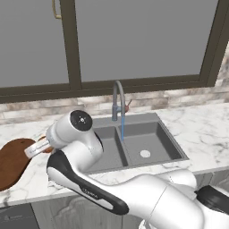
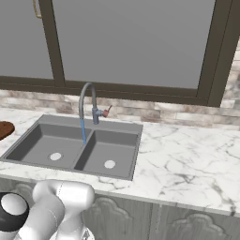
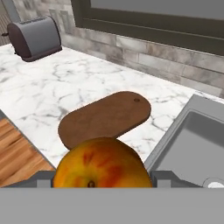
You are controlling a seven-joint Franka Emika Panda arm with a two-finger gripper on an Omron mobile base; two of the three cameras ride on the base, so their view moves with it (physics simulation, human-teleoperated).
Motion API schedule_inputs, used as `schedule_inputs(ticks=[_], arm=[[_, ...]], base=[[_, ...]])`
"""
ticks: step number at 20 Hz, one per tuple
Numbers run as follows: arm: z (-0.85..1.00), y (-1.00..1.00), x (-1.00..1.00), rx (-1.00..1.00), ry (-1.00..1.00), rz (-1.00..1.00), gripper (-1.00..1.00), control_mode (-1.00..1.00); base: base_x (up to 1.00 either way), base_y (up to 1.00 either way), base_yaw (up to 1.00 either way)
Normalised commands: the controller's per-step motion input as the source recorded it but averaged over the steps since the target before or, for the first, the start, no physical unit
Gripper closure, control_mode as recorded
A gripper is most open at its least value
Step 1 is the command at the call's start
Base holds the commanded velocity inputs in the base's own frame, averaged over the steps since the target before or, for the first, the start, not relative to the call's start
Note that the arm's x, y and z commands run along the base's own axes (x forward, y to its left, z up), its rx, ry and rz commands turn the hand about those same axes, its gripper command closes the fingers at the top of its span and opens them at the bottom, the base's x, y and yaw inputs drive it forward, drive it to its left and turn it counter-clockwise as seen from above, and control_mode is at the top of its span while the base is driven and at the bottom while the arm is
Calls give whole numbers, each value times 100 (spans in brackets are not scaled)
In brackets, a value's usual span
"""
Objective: Pick the peach from the sink and place it on the cutting board to airdry. Then turn off the sink faucet.
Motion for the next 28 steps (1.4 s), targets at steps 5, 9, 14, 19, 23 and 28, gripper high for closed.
schedule_inputs(ticks=[5,9,14,19,23,28], arm=[[-25,18,13,0,0,0,100,-100],[-13,18,15,0,0,0,100,-100],[-5,22,17,0,0,0,100,-100],[-3,17,2,0,0,0,100,-100],[-8,14,3,0,0,-2,100,-100],[-13,14,11,0,1,-3,100,-100]], base=[[0,0,0],[0,0,0],[0,0,0],[0,0,0],[0,0,0],[0,0,0]])
